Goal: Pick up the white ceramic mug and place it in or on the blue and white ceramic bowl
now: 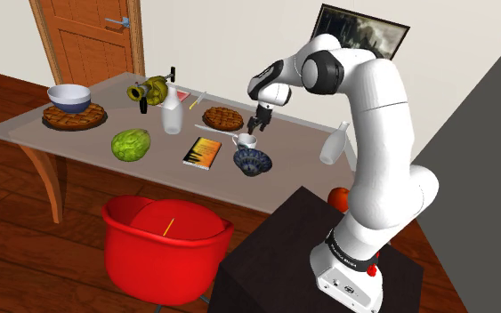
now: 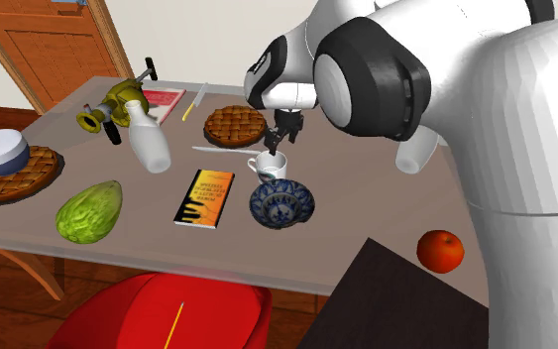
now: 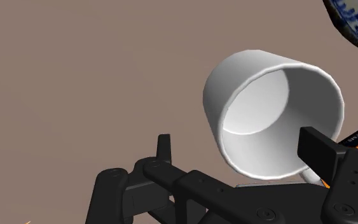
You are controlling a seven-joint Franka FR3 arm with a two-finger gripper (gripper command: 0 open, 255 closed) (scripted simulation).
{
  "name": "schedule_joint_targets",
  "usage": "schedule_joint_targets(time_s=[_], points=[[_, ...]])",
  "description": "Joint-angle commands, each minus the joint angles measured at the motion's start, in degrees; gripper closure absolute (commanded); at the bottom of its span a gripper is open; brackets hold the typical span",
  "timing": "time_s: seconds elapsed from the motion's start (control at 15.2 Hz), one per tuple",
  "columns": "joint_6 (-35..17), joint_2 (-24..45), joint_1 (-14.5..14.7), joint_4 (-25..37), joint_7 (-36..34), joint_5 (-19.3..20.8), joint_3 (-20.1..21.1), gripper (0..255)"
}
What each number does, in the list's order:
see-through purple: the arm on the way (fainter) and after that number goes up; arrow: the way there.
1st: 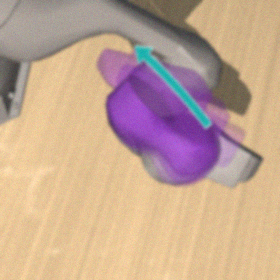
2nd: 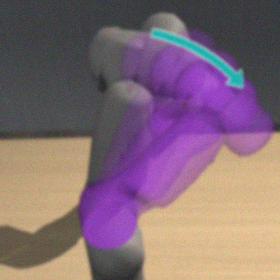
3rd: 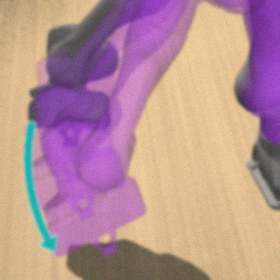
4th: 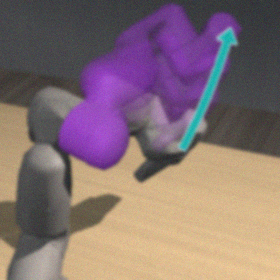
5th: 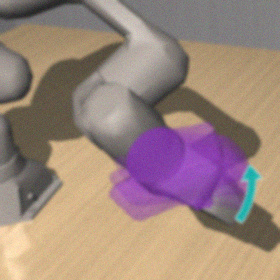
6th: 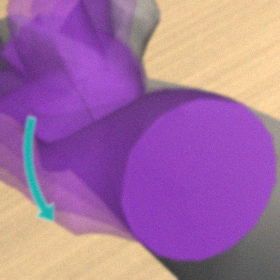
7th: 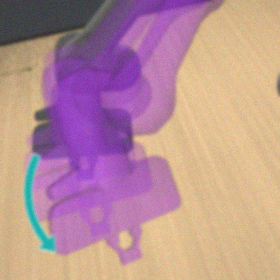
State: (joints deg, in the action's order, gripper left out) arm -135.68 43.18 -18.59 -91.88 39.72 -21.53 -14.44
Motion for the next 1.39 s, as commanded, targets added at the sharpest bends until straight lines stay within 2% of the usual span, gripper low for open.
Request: schedule_joint_targets(time_s=[0.0, 0.4, 0.92, 0.99, 1.32], points=[[-0.5, 2.1, -0.5, 1.6, 0.3, -0.4, 0.4, 0], [-2.8, 6.1, -1.0, 3.4, 0.7, -1.3, 1.4, 0], [-2.8, 6.1, -1.0, 3.3, 0.7, -1.3, 1.4, 0], [-2.8, 6.1, -1.0, 3.3, 0.7, -1.3, 1.4, 255], [-2.8, 6.1, -1.0, 3.3, 0.7, -1.3, 1.4, 255]])
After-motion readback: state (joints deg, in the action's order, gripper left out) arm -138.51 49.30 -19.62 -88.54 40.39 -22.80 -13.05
